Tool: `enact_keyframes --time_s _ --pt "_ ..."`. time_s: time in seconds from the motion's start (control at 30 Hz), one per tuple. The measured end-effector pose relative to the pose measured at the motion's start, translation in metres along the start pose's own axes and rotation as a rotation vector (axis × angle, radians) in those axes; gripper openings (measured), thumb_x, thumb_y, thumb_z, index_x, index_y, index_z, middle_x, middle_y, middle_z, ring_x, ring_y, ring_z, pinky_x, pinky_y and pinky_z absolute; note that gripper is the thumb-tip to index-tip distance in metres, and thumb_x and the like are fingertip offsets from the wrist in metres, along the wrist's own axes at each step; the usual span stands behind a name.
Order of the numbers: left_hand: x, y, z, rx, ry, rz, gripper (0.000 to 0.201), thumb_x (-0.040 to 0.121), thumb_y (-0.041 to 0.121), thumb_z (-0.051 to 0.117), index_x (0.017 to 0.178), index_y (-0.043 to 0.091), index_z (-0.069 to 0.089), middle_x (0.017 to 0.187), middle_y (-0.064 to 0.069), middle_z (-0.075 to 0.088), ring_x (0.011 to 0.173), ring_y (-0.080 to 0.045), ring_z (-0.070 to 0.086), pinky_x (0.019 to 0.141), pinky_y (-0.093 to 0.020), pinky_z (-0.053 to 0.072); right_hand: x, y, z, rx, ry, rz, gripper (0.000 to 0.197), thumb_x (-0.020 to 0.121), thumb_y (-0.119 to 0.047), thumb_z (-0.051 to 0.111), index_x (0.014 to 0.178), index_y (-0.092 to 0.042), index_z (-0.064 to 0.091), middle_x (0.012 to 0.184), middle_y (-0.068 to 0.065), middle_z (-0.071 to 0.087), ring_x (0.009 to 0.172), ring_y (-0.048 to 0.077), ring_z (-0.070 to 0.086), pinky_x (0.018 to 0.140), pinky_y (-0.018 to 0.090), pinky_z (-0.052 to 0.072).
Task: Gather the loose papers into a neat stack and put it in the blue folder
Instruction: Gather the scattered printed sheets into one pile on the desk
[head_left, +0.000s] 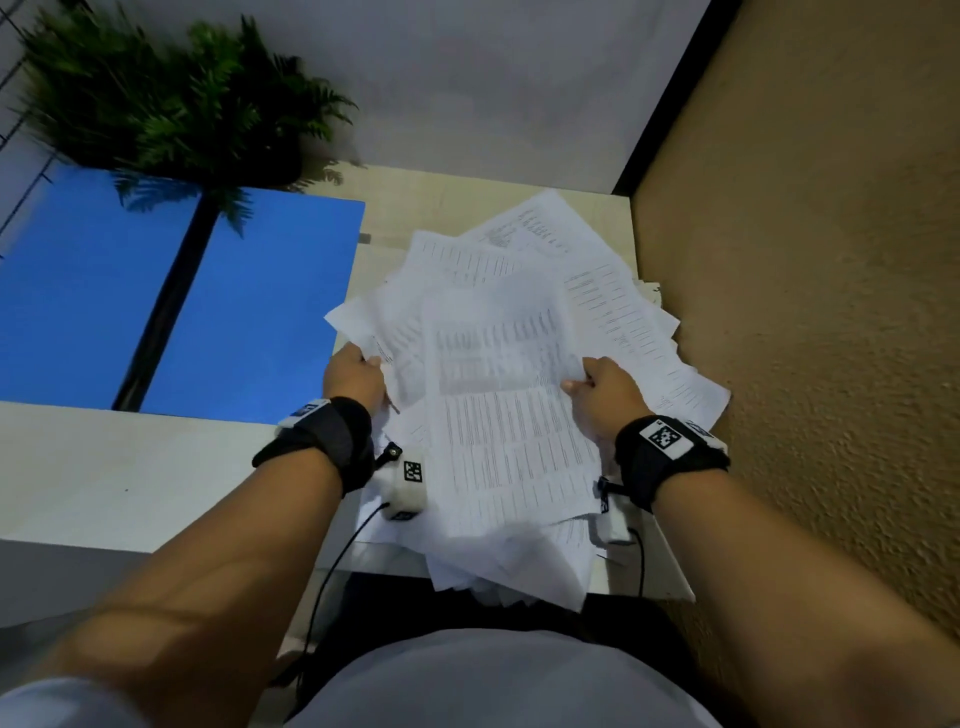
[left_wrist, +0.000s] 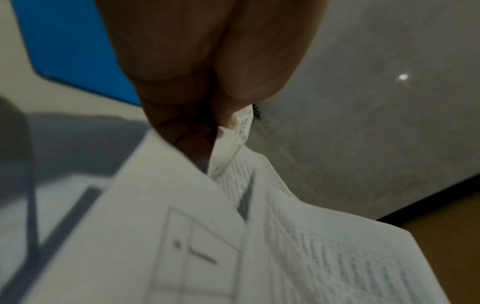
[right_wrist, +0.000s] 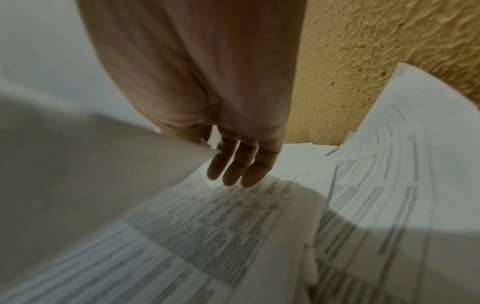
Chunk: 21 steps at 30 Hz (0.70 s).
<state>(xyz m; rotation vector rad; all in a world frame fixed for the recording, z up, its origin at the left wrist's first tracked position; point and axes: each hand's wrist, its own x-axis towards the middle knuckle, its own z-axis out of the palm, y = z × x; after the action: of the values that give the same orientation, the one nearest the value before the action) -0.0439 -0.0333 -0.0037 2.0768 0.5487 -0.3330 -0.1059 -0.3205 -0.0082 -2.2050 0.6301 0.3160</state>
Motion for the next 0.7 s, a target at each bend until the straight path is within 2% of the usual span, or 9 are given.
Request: enact_keyframes --time_s 0.07,0.13,0.23,0.3,0.37,0.43,0.5,0.6,0.7 --pt "0.007 -0.003 -0.004 0.074 -0.052 -0.028 0.015 0.102 0.008 0.045 0.088 0.002 0.045 0.085 -0.015 0.047 0.089 -0.025 0.045 0.075 -0.028 0.033 -0.001 0.0 -0.002 -0.134 0.069 0.004 0.04 0.091 -0.017 0.064 0.063 -0.017 0.036 0.079 0.001 0.04 0.075 0.021 0.044 0.062 0.026 0.037" --pt "0.004 -0.001 -0.005 0.075 -0.088 -0.011 0.013 0.102 0.011 0.045 0.098 -0.001 0.049 0.094 -0.017 0.051 0.094 -0.027 0.048 0.078 -0.029 0.035 -0.006 0.001 0.003 -0.296 0.05 0.032 0.029 0.09 -0.015 0.066 0.07 -0.012 0.045 0.101 0.013 0.049 0.092 0.029 0.052 0.07 0.027 0.04" --pt "-0.012 -0.001 0.008 0.012 -0.162 -0.019 0.049 0.101 0.041 0.048 0.134 0.005 0.044 0.12 -0.012 0.055 0.112 -0.031 0.054 0.093 -0.035 0.043 -0.019 0.004 0.023 -0.291 -0.015 0.013 0.023 0.092 -0.014 0.061 0.073 -0.014 0.047 0.117 0.018 0.047 0.108 0.036 0.051 0.073 0.029 0.038" --pt "-0.024 -0.008 0.021 -0.162 -0.197 -0.075 0.075 0.082 0.059 0.065 0.139 0.02 0.038 0.128 0.0 0.057 0.114 -0.027 0.058 0.099 -0.04 0.049 -0.026 0.003 0.033 -0.19 -0.037 -0.024 0.017 0.093 -0.014 0.059 0.077 -0.014 0.052 0.117 0.016 0.047 0.111 0.034 0.05 0.078 0.027 0.039" --pt "-0.031 -0.014 0.03 -0.179 -0.191 -0.07 0.082 0.067 0.051 0.081 0.134 0.026 0.04 0.129 0.0 0.061 0.115 -0.029 0.062 0.098 -0.045 0.053 -0.035 0.001 0.034 -0.103 0.054 -0.001 0.013 0.093 -0.026 0.059 0.1 -0.016 0.062 0.121 0.011 0.047 0.119 0.032 0.047 0.093 0.035 0.043" --pt "-0.026 -0.018 0.034 -0.039 -0.117 -0.03 0.067 0.077 0.025 0.08 0.134 0.015 0.047 0.13 -0.007 0.062 0.118 -0.033 0.061 0.099 -0.041 0.051 -0.044 0.005 0.026 -0.083 0.269 0.163 0.039 0.091 -0.035 0.063 0.126 -0.019 0.055 0.132 0.007 0.043 0.125 0.028 0.041 0.102 0.044 0.039" --pt "-0.019 -0.022 0.031 -0.116 -0.086 -0.05 0.052 0.083 0.011 0.075 0.131 0.01 0.057 0.129 -0.01 0.065 0.117 -0.032 0.063 0.101 -0.042 0.05 -0.049 0.015 0.019 0.056 0.441 0.392 0.061 0.086 -0.033 0.07 0.138 -0.015 0.043 0.141 0.01 0.04 0.129 0.031 0.04 0.106 0.047 0.038" --pt "-0.013 -0.031 0.023 -0.249 -0.104 -0.071 0.045 0.087 0.013 0.071 0.131 0.012 0.059 0.129 -0.009 0.066 0.117 -0.032 0.063 0.104 -0.049 0.048 -0.051 0.033 0.011 0.575 0.388 0.558 0.078 0.082 -0.031 0.073 0.144 -0.008 0.033 0.14 0.01 0.049 0.127 0.033 0.051 0.106 0.04 0.043" --pt "-0.011 -0.037 0.019 -0.194 -0.176 -0.079 0.045 0.095 0.022 0.063 0.136 0.007 0.052 0.135 -0.011 0.061 0.12 -0.032 0.059 0.108 -0.049 0.045 -0.054 0.036 0.01 0.733 0.26 0.463 0.055 0.097 -0.018 0.061 0.144 0.0 0.04 0.125 0.002 0.05 0.131 0.03 0.048 0.101 0.031 0.039"
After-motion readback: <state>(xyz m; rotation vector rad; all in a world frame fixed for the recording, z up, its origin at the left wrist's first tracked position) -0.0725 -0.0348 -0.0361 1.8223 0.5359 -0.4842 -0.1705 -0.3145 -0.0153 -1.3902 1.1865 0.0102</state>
